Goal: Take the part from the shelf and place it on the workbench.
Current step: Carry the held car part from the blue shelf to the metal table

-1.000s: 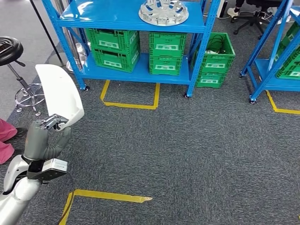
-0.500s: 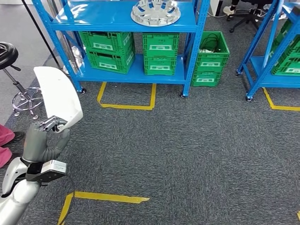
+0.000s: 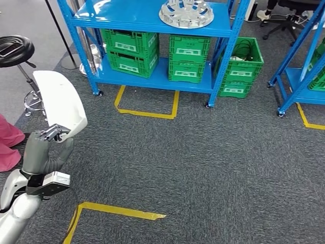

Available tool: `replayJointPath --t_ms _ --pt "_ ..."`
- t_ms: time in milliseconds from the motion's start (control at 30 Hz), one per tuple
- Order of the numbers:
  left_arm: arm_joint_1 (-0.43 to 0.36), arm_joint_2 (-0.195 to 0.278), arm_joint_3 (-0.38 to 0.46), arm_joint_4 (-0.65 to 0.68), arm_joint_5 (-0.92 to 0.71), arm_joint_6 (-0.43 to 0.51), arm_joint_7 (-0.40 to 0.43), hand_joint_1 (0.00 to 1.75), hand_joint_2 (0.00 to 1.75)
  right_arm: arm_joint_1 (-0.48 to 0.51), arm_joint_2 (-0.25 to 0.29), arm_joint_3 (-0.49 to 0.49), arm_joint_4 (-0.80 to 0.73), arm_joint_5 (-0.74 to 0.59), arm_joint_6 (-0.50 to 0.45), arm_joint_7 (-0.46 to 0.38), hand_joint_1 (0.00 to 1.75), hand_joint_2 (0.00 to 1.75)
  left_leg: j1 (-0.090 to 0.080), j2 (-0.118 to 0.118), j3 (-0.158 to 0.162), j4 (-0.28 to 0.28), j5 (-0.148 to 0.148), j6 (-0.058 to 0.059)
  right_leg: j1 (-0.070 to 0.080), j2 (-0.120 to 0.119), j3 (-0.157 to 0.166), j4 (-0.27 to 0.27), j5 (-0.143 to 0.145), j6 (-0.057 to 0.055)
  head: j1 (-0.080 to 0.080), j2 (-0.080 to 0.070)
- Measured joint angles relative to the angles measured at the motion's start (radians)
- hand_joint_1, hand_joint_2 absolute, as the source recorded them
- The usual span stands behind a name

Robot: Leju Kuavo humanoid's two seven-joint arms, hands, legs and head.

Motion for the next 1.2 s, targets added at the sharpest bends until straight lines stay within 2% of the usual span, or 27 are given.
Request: replayJointPath --t_ms 33,100,167,233,300,333,367,400,433,467,533,567,600,667,700,767,800,833,867,900,933,967,1033,1100,1133,1167,1200 --pt "-0.002 0.0 0.0 0.0 0.0 0.0 0.0 1.75 1.75 0.001 0.0 0.0 0.0 0.0 0.0 0.0 0.0 0.0 0.002 -0.01 -0.002 0.0 0.001 -0.004 -0.001 0.024 0.03 -0.058 0.019 -0.003 0.0 0.0" --pt "-0.002 0.0 0.0 0.0 -0.001 0.001 0.0 1.75 1.75 0.0 0.0 0.0 0.0 0.0 0.001 -0.002 0.0 0.0 0.01 -0.032 -0.01 -0.003 0.006 -0.017 0.002 0.048 0.057 -0.105 0.022 -0.009 0.001 0.0" --pt "-0.001 0.002 0.002 0.0 -0.001 0.002 0.0 1.75 1.75 -0.001 0.0 0.0 0.0 0.001 0.001 -0.005 0.0 0.0 0.017 -0.046 -0.014 -0.01 0.012 -0.032 0.006 0.026 0.068 -0.124 0.026 -0.016 0.001 0.0" --pt "-0.001 0.005 0.003 0.0 -0.001 0.002 0.0 1.75 1.75 -0.001 0.0 0.0 0.0 0.001 0.001 -0.006 0.0 0.0 0.012 -0.01 -0.029 0.022 -0.01 -0.036 0.006 -0.003 0.082 -0.148 0.035 -0.027 0.0 0.0" --pt "-0.004 0.006 0.005 0.0 -0.001 0.003 0.0 1.75 1.75 0.0 0.0 0.0 0.0 0.001 0.001 -0.006 0.0 0.0 0.005 0.04 -0.078 0.13 -0.067 -0.035 0.009 -0.034 0.09 -0.158 0.036 -0.036 -0.003 0.0" --pt "-0.003 0.006 0.005 0.0 -0.001 0.002 0.0 1.75 1.75 0.001 0.0 0.0 0.0 0.001 0.001 -0.006 0.0 0.0 0.005 0.049 -0.108 0.193 -0.094 -0.036 0.011 -0.049 0.091 -0.157 0.034 -0.039 -0.004 0.0" --pt "-0.002 0.006 0.005 0.0 -0.001 0.002 0.0 1.75 1.75 0.001 0.0 0.0 0.0 0.001 0.001 -0.006 0.0 0.0 0.004 0.052 -0.128 0.238 -0.106 -0.037 0.013 -0.064 0.092 -0.156 0.031 -0.04 -0.005 0.0" --pt "0.0 0.006 0.005 0.0 -0.001 0.002 0.0 1.75 1.75 0.001 0.0 0.0 0.0 0.001 0.001 -0.006 0.0 0.0 0.005 0.054 -0.134 0.252 -0.103 -0.039 0.014 -0.078 0.093 -0.154 0.028 -0.041 -0.005 0.0" --pt "0.001 0.006 0.005 0.0 -0.001 0.002 0.0 1.75 1.75 0.0 0.0 0.0 0.0 0.001 0.001 -0.006 0.0 0.0 0.005 0.057 -0.121 0.228 -0.08 -0.04 0.014 -0.091 0.094 -0.151 0.024 -0.04 -0.005 0.0" --pt "0.001 0.007 0.005 0.0 -0.001 0.002 0.0 1.75 1.75 0.0 0.001 0.0 0.0 0.001 0.001 -0.006 0.0 0.0 0.005 0.068 -0.091 0.17 -0.046 -0.041 0.014 -0.104 0.095 -0.147 0.019 -0.038 -0.005 0.0" --pt "0.001 0.009 0.006 0.0 -0.001 0.003 0.0 1.75 1.75 -0.001 0.001 0.0 0.0 0.001 0.001 -0.006 0.0 0.0 0.0 0.11 -0.031 0.05 -0.001 -0.039 0.017 -0.125 0.097 -0.133 0.006 -0.028 -0.005 0.0" --pt "0.002 0.01 0.006 0.0 -0.001 0.003 0.0 1.75 1.75 -0.001 0.002 0.0 0.0 0.001 0.001 -0.007 0.0 0.0 -0.003 0.123 -0.015 0.016 0.006 -0.034 0.02 -0.134 0.096 -0.126 -0.001 -0.023 -0.004 0.0" --pt "0.003 0.01 0.006 0.0 -0.001 0.003 0.0 1.75 1.75 -0.002 0.002 0.0 0.0 0.001 0.001 -0.007 0.0 0.0 -0.007 0.126 -0.011 0.006 0.003 -0.029 0.022 -0.143 0.096 -0.121 -0.005 -0.019 -0.004 0.0" --pt "0.005 0.011 0.007 0.0 -0.001 0.003 0.0 1.75 1.75 -0.003 0.002 0.0 0.0 0.001 0.001 -0.006 0.0 0.0 -0.009 0.104 -0.014 0.006 0.005 -0.017 0.023 -0.157 0.099 -0.119 -0.01 -0.014 -0.005 0.0" --pt "0.006 0.011 0.007 0.0 -0.001 0.003 0.0 1.75 1.75 -0.004 0.002 0.0 0.0 0.001 0.001 -0.006 0.0 0.0 -0.008 0.094 -0.014 0.005 0.006 -0.012 0.02 -0.149 0.097 -0.115 -0.017 -0.01 -0.005 0.0" --pt "0.004 0.011 0.008 0.0 -0.001 0.003 0.0 1.75 1.75 -0.005 0.002 0.0 0.0 0.001 0.001 -0.006 0.0 0.0 -0.003 0.074 -0.014 0.002 0.009 -0.003 0.013 -0.099 0.069 -0.054 -0.058 0.001 -0.002 0.0" --pt "0.004 0.011 0.008 0.0 -0.001 0.003 -0.001 1.75 1.75 -0.005 0.002 0.0 0.0 0.001 0.001 -0.007 0.0 0.0 -0.002 0.064 -0.016 0.002 0.01 0.0 0.01 -0.07 0.04 0.006 -0.088 0.006 -0.001 0.0" --pt "0.003 0.011 0.008 0.0 -0.001 0.003 -0.001 1.75 1.75 -0.004 0.002 0.0 0.0 0.001 0.001 -0.007 0.0 0.0 -0.002 0.053 -0.017 0.002 0.011 0.002 0.007 -0.054 0.005 0.077 -0.117 0.009 0.0 0.0" --pt "0.003 0.011 0.008 0.0 -0.001 0.003 -0.001 1.75 1.75 -0.002 0.002 0.0 0.0 0.001 0.001 -0.006 0.0 0.0 -0.003 0.041 -0.018 0.002 0.011 0.002 0.005 -0.049 -0.026 0.136 -0.134 0.009 -0.001 0.0" --pt "0.004 0.011 0.008 0.0 -0.001 0.003 -0.001 1.75 1.75 -0.001 0.002 0.0 0.0 0.001 0.001 -0.006 0.0 0.0 -0.003 0.028 -0.018 0.002 0.011 0.003 0.005 -0.046 -0.046 0.167 -0.134 0.008 -0.001 0.0" --pt "0.004 0.01 0.008 0.0 -0.001 0.003 -0.001 1.75 1.75 0.0 0.002 0.0 0.0 0.001 0.001 -0.006 0.0 0.0 -0.004 0.014 -0.018 0.002 0.011 0.003 0.005 -0.043 -0.049 0.16 -0.114 0.004 -0.001 0.0" --pt "0.004 0.01 0.008 0.0 -0.001 0.003 -0.001 1.75 1.75 0.0 0.002 0.0 0.0 0.001 0.001 -0.006 0.0 0.0 -0.003 -0.001 -0.017 0.002 0.011 0.003 0.006 -0.035 -0.034 0.115 -0.078 -0.001 -0.001 0.0" --pt "0.003 0.01 0.008 0.0 -0.001 0.003 -0.001 1.75 1.75 0.0 0.002 0.0 0.0 0.001 0.001 -0.006 0.0 0.0 -0.001 -0.027 -0.018 0.001 0.012 0.0 0.005 0.015 0.024 -0.021 -0.005 -0.013 -0.002 0.0" --pt "0.004 0.009 0.007 0.0 -0.001 0.003 -0.001 1.75 1.75 0.001 0.002 0.0 0.0 0.0 0.0 -0.006 0.0 0.0 0.006 -0.053 -0.024 0.0 0.017 -0.009 0.006 0.055 0.061 -0.095 0.02 -0.021 -0.001 0.0" --pt "0.005 0.008 0.006 0.0 -0.001 0.003 -0.001 1.75 1.75 0.001 0.001 0.0 0.0 0.0 0.0 -0.006 0.0 0.0 0.01 -0.066 -0.027 -0.003 0.021 -0.017 0.008 0.056 0.067 -0.1 0.019 -0.023 0.0 0.0" --pt "0.007 0.008 0.006 0.0 -0.001 0.003 -0.001 1.75 1.75 0.0 0.001 0.0 0.0 0.0 -0.001 -0.006 0.0 0.0 0.013 -0.08 -0.029 -0.01 0.027 -0.026 0.01 0.043 0.072 -0.108 0.023 -0.026 0.001 0.0" --pt "0.01 0.008 0.006 0.0 -0.001 0.003 -0.001 1.75 1.75 -0.002 0.002 0.0 0.0 0.0 -0.002 -0.006 0.0 0.0 0.014 -0.075 -0.031 -0.012 0.027 -0.032 0.009 0.026 0.079 -0.123 0.026 -0.029 0.001 0.0"
